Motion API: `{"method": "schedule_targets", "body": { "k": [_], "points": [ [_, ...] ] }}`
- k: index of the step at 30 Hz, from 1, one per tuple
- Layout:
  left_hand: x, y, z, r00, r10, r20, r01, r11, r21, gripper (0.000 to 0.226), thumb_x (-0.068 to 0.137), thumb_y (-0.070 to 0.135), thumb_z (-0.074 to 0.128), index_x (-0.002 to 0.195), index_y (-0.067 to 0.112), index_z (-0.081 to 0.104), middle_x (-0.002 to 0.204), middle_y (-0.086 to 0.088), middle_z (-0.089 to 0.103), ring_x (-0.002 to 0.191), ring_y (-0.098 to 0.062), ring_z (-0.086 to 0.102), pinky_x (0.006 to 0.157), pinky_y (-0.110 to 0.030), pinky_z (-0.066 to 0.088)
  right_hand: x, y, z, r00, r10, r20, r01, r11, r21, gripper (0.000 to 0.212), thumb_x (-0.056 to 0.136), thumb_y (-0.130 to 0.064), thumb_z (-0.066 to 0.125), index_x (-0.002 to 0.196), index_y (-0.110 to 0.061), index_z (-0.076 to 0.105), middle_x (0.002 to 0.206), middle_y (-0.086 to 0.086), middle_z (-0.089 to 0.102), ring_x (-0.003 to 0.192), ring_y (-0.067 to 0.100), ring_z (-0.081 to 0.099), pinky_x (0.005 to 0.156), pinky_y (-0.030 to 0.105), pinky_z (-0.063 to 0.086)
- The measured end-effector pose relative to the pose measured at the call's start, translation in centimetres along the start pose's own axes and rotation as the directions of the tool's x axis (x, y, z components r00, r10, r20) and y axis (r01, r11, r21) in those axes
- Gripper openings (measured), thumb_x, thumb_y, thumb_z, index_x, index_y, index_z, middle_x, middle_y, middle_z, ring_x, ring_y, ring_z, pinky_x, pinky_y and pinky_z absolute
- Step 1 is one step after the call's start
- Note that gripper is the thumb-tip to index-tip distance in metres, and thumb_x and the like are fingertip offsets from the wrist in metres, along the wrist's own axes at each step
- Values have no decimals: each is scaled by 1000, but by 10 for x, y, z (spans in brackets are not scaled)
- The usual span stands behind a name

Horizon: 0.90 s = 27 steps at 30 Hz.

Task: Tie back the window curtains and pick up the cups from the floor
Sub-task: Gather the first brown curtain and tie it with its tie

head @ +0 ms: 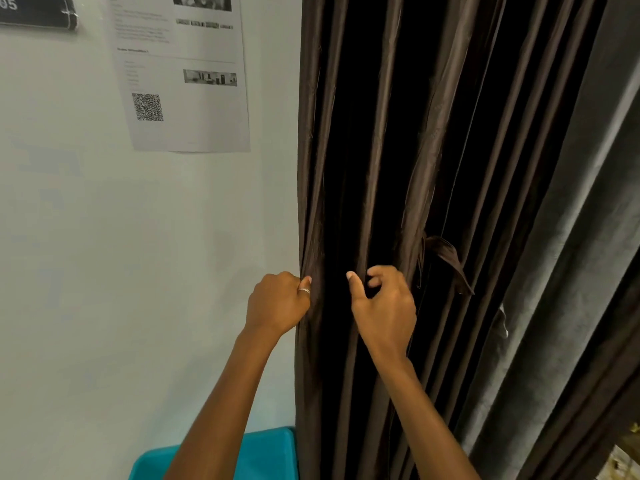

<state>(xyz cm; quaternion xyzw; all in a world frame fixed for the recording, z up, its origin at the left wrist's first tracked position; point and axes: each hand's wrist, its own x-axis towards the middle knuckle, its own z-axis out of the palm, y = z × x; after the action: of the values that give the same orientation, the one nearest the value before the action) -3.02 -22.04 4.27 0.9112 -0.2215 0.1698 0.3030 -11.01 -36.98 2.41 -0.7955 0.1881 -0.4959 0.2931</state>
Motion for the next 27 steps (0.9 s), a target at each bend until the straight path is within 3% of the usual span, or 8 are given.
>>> {"method": "schedule_targets", "body": {
  "k": [2,4,7,9,14,17,22,27],
  "points": [
    [1,0,0,1000,5,10,-5,1000,-22,54,102,42,46,54,17,48,52,0,50,51,-18,57,57,-29,49,11,-1,-2,997,68,40,-65,995,-82,49,88,-53,70,120,-17,61,109,-6,63,82,8,60,62,19,42],
    [1,1,1,1000,11,15,-11,999,-42,54,102,43,46,55,16,50,53,-2,52,52,-19,58,59,-31,51,21,1,0,989,61,132,-45,991,-123,47,91,-49,68,124,-16,62,110,-4,67,88,14,67,65,24,46],
    [2,-6,-3,1000,-6,6,6,999,-51,55,102,43,46,58,13,55,55,-3,55,53,-19,59,61,-32,53,35,12,0,983,59,175,-31,986,-163,16,98,-33,63,95,-17,65,76,-2,66,69,18,68,54,25,46],
    [4,-18,-10,999,-31,-15,31,998,-49,56,102,44,45,59,9,57,55,-4,56,53,-20,59,61,-34,54,44,24,-5,982,114,150,-87,981,-172,22,98,-29,62,78,-19,59,67,-2,61,65,21,66,53,30,50],
    [10,-51,-30,994,-78,-76,78,997,-6,57,102,42,45,54,11,52,54,-5,54,52,-21,56,54,-28,42,65,51,-27,981,164,105,-133,958,-254,26,97,-29,62,75,-16,58,72,9,64,77,36,66,65,42,57],
    [14,-61,-37,991,-107,-82,108,994,6,57,102,43,44,55,13,52,56,-5,56,54,-22,58,58,-28,43,72,63,-37,985,151,88,-121,953,-277,24,96,-31,62,76,-20,58,76,12,67,81,40,66,68,44,57],
    [7,-51,-28,995,-62,-75,63,998,20,58,103,42,42,52,16,46,52,-2,52,50,-17,54,52,-24,35,58,60,-39,992,88,90,-66,972,-225,25,97,-28,62,73,-21,55,68,4,63,69,30,65,58,42,56],
    [-3,-21,-9,999,18,-42,-19,999,-32,58,103,42,42,53,12,49,53,-4,55,52,-21,57,55,-32,47,28,41,-27,985,-67,157,88,987,-131,33,97,-23,64,69,-22,46,59,-8,49,51,11,53,46,23,39]
  ]
}}
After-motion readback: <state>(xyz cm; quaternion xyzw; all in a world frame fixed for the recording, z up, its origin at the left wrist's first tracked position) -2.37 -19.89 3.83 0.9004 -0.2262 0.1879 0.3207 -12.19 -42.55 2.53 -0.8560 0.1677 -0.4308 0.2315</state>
